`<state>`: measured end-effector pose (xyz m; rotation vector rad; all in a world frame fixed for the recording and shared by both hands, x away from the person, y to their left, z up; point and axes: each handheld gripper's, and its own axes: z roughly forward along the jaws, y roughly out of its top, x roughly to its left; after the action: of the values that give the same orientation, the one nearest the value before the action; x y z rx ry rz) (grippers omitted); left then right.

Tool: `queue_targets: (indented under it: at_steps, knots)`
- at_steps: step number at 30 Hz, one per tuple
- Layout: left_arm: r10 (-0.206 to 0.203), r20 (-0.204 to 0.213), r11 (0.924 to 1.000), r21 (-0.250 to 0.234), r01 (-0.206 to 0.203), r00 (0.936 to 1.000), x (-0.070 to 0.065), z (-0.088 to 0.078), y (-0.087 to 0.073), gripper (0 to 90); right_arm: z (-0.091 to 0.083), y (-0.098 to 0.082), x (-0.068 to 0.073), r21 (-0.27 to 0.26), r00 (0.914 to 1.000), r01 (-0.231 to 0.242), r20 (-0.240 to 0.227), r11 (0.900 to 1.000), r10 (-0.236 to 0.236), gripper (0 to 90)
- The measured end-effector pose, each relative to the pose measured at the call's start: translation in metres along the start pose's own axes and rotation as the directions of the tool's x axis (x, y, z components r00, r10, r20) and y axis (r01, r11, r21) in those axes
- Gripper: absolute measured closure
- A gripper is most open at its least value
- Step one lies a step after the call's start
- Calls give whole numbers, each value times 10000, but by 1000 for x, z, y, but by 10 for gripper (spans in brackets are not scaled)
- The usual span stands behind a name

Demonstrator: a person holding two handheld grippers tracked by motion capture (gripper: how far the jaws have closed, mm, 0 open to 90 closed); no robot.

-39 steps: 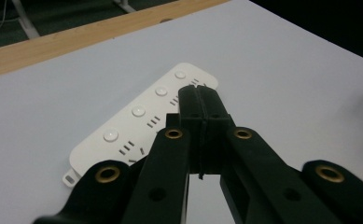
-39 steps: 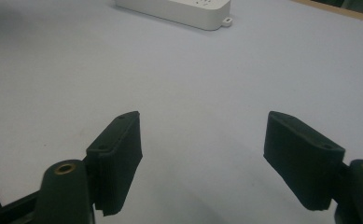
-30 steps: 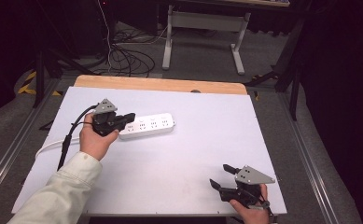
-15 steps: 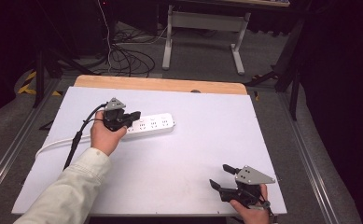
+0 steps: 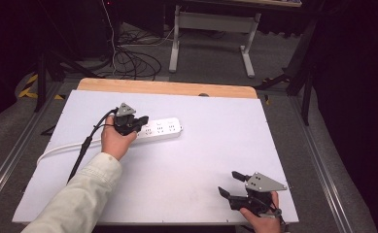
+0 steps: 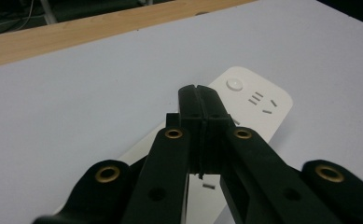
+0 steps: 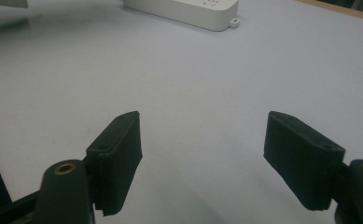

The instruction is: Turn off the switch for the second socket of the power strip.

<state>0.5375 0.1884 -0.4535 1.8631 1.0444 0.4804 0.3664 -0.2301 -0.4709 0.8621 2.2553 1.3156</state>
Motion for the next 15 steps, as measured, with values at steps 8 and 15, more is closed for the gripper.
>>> queue_targets:
  at_steps: [8,15]
  knots:
    - [27,-323,9992,408,-14,9995,4,12,-7,898,0,0,-1,3,10000,-35,-1,10000,35,282]
    - [31,-478,9986,523,-6,9989,5,20,-11,898,1,-1,-1,52,10000,-46,-47,10000,46,281]
